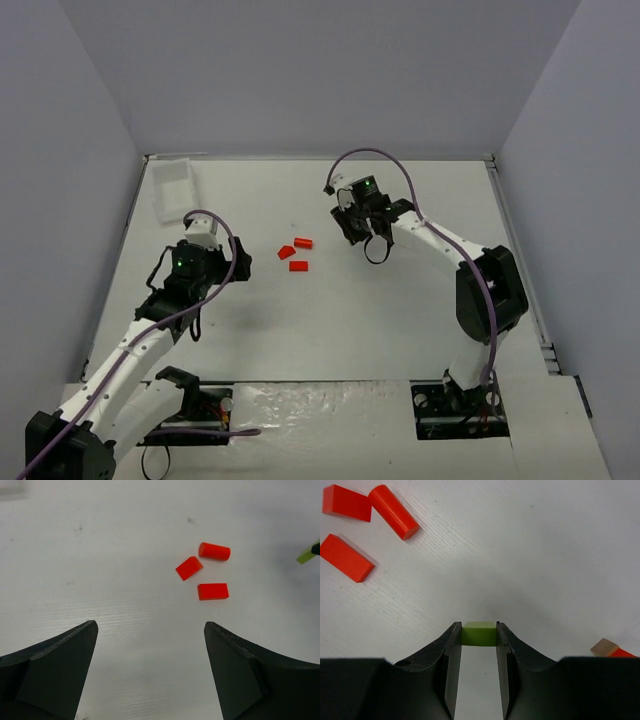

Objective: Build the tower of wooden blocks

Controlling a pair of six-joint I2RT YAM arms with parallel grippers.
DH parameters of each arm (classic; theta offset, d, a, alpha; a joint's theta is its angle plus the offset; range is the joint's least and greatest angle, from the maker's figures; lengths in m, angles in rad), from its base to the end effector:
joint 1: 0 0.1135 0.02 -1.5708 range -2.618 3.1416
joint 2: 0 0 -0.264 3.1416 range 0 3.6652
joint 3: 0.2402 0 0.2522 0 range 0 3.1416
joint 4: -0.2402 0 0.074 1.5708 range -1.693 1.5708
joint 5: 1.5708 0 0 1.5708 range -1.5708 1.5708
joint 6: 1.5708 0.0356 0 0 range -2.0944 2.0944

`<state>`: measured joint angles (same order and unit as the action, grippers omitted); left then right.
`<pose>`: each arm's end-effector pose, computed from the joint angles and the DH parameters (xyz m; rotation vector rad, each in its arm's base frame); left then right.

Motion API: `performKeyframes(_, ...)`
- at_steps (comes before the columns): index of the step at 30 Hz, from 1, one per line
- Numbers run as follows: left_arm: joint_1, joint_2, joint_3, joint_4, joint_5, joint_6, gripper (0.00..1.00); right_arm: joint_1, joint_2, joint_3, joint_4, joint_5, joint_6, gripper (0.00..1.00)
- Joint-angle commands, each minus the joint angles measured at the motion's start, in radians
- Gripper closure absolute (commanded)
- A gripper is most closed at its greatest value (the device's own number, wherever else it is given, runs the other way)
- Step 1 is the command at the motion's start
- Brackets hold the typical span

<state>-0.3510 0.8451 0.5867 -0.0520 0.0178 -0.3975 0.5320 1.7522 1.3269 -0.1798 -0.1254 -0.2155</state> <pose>0.1888 -0.0698 0.2729 -0.0321 1.9154 -0.5267 0.3471 0.2095 0.2646 -0.8654 2.0095 0.3162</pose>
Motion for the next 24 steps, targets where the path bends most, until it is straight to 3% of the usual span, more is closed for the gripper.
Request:
performKeyframes(1,0.056,-0.001,0.076,-0.151,-0.007,-0.01,0.14,0.008,0.029,-0.018,0.134,0.04,-0.071,0.99)
performKeyframes(14,0.075,-0.063,0.051,-0.153,-0.081,-0.004,0.14,-0.003,0.036,-0.193,0.33,-0.035,-0.049,0.93)
performKeyframes(24,0.075,-0.047,0.045,-0.144,-0.082,-0.001,0.14,-0.054,-0.03,-0.32,0.422,-0.088,0.004,0.81)
